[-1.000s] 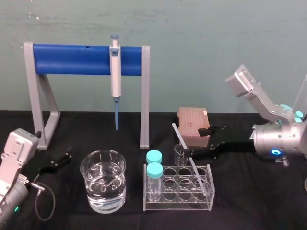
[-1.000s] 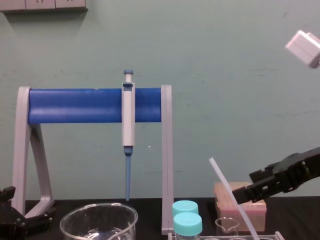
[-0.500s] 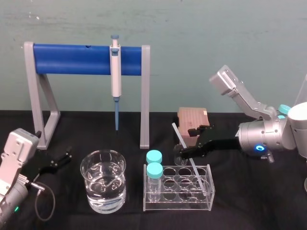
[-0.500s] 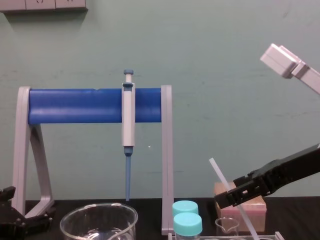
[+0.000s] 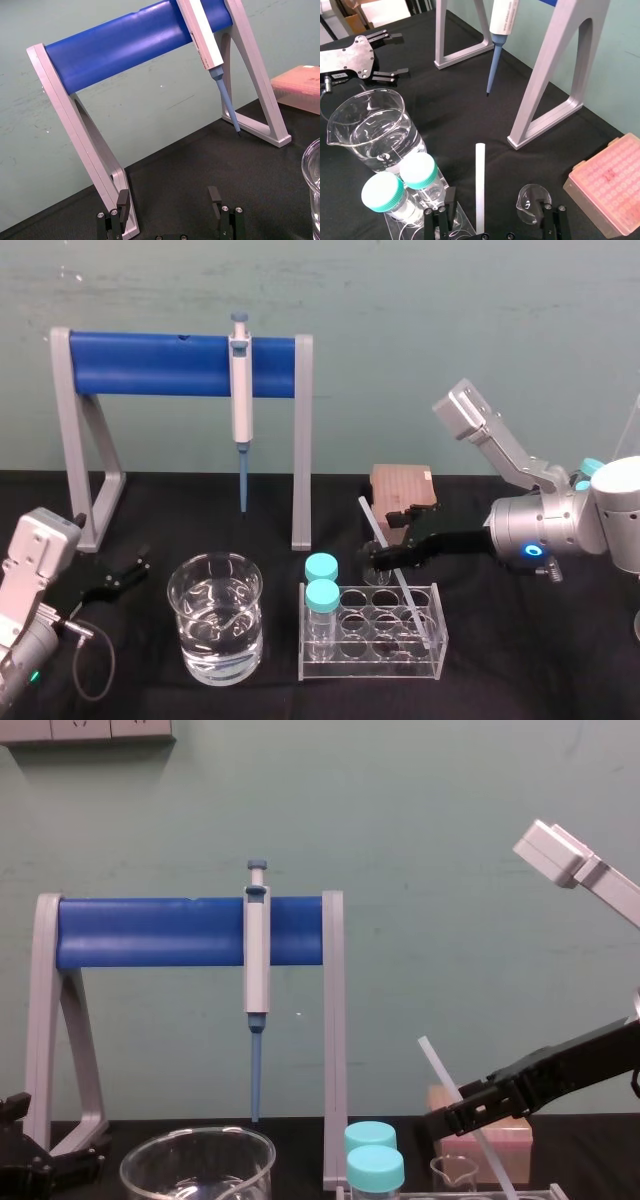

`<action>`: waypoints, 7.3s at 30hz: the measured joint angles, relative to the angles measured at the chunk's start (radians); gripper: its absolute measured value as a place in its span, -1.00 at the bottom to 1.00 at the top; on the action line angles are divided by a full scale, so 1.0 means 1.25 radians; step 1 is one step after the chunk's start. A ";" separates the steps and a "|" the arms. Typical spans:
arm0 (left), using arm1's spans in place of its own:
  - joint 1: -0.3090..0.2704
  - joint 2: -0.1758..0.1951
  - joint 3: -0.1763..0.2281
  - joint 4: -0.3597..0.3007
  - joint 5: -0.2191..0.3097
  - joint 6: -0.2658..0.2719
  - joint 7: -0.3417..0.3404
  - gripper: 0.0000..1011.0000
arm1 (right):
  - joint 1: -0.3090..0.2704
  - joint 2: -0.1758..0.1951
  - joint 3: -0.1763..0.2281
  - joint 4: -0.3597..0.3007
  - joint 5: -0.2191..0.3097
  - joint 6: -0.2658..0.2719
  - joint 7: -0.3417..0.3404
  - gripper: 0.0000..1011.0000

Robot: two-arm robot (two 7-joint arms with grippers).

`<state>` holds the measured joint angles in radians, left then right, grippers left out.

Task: Pick up the stirring rod with one hand, then place it down.

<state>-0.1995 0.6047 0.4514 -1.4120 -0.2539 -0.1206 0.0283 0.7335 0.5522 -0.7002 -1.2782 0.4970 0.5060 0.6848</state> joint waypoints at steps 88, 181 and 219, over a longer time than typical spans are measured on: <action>0.000 0.000 0.000 0.000 0.000 0.000 0.000 0.99 | -0.170 0.149 0.206 -0.239 0.252 -0.097 -0.129 -0.86; 0.000 0.000 0.000 0.000 0.000 0.000 0.000 0.99 | -0.184 0.204 0.213 -0.318 0.305 -0.133 -0.156 -0.86; 0.000 0.000 0.000 0.000 0.000 0.000 0.000 0.99 | -0.219 0.207 0.222 -0.352 0.285 -0.164 -0.219 -0.86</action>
<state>-0.1995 0.6047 0.4514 -1.4120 -0.2539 -0.1206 0.0283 0.4598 0.8110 -0.4229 -1.7188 0.8535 0.3016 0.4108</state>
